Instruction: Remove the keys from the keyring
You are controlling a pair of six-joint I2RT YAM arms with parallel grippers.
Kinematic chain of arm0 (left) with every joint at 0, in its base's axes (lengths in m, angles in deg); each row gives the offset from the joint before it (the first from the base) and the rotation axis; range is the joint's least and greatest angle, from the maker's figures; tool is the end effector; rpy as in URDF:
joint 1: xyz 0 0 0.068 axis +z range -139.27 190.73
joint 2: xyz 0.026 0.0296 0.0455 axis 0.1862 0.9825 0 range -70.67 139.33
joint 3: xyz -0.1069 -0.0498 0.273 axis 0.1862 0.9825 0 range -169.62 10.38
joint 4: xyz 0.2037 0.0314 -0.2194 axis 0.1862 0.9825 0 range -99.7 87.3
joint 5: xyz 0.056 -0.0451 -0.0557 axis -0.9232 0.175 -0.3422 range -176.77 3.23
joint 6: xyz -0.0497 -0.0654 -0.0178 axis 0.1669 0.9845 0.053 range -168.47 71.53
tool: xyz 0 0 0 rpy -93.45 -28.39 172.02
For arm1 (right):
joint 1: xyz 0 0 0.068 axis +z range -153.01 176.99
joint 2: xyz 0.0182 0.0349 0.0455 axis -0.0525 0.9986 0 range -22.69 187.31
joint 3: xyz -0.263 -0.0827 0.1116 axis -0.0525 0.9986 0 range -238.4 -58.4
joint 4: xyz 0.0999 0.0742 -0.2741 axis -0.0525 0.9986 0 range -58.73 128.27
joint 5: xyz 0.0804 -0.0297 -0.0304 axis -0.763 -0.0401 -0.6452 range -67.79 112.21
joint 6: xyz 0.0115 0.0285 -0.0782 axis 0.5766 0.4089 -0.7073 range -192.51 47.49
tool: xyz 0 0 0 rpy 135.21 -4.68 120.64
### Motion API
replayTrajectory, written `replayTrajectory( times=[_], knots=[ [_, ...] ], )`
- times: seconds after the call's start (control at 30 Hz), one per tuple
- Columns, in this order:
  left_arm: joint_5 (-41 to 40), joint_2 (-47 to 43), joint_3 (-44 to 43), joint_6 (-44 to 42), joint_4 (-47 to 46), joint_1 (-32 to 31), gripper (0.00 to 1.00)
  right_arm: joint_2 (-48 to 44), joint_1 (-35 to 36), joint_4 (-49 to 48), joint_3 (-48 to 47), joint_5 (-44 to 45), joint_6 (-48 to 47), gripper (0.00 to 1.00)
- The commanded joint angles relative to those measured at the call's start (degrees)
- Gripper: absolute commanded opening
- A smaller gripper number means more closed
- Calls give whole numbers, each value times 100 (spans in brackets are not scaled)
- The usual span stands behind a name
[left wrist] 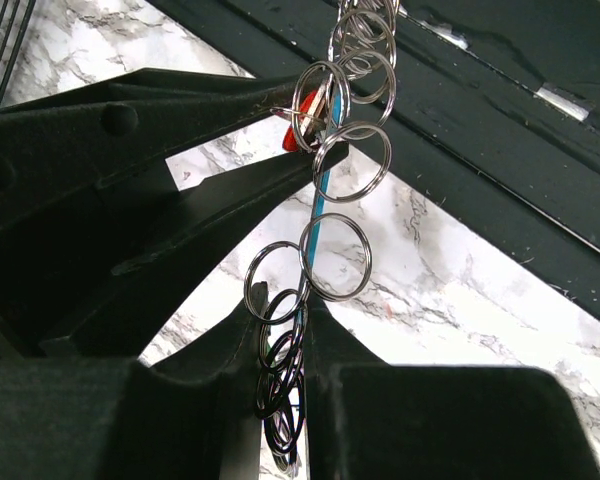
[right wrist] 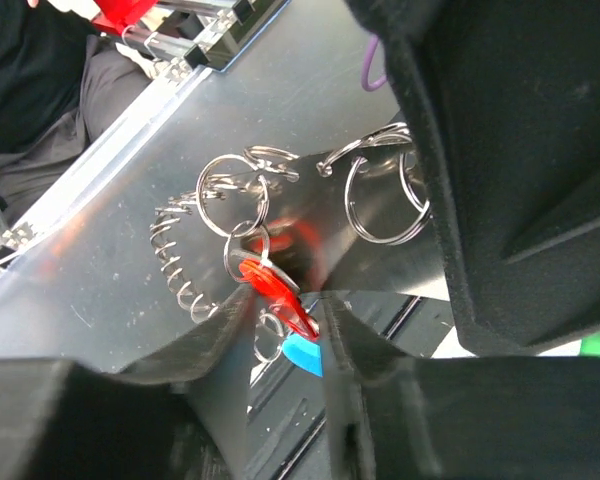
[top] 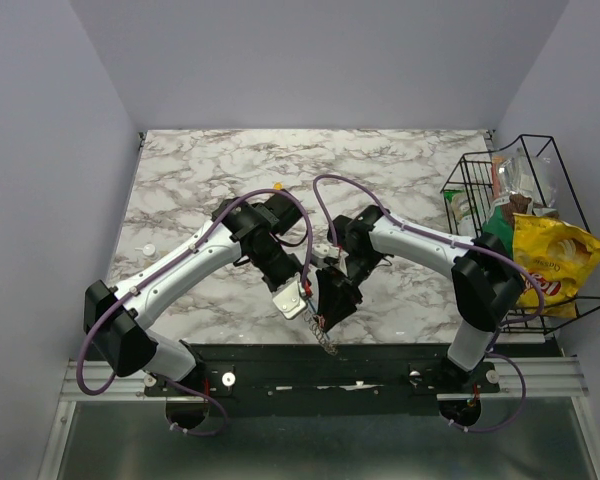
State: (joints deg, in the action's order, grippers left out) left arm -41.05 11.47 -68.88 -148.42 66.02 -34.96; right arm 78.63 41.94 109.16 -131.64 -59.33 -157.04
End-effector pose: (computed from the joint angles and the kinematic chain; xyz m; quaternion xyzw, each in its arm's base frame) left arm 0.1682 -0.2478 0.3226 0.8874 0.2340 -0.3023 0.2577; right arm 0.1854 0.2881 0.2336 -0.6395 0.4021 0.6442 0.1200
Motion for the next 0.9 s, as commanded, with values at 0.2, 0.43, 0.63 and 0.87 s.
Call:
replayTrajectory(
  times=[0.2, 0.43, 0.63, 0.87],
  knots=[
    [333, -129, -10, -26, -66, 25, 0, -139, -3, 956, -104, -135, -20, 7],
    [123, -164, 8, -61, 109, 34, 0, -253, -328, 965, -305, 269, 304, 1],
    [-27, -138, -1, 44, 268, 25, 0, -551, -742, 98, -456, 1286, 1794, 1],
    [-370, -287, 148, 992, -407, 34, 0, -1614, -751, -1627, 11, 3046, 3548, 1]
  ],
)
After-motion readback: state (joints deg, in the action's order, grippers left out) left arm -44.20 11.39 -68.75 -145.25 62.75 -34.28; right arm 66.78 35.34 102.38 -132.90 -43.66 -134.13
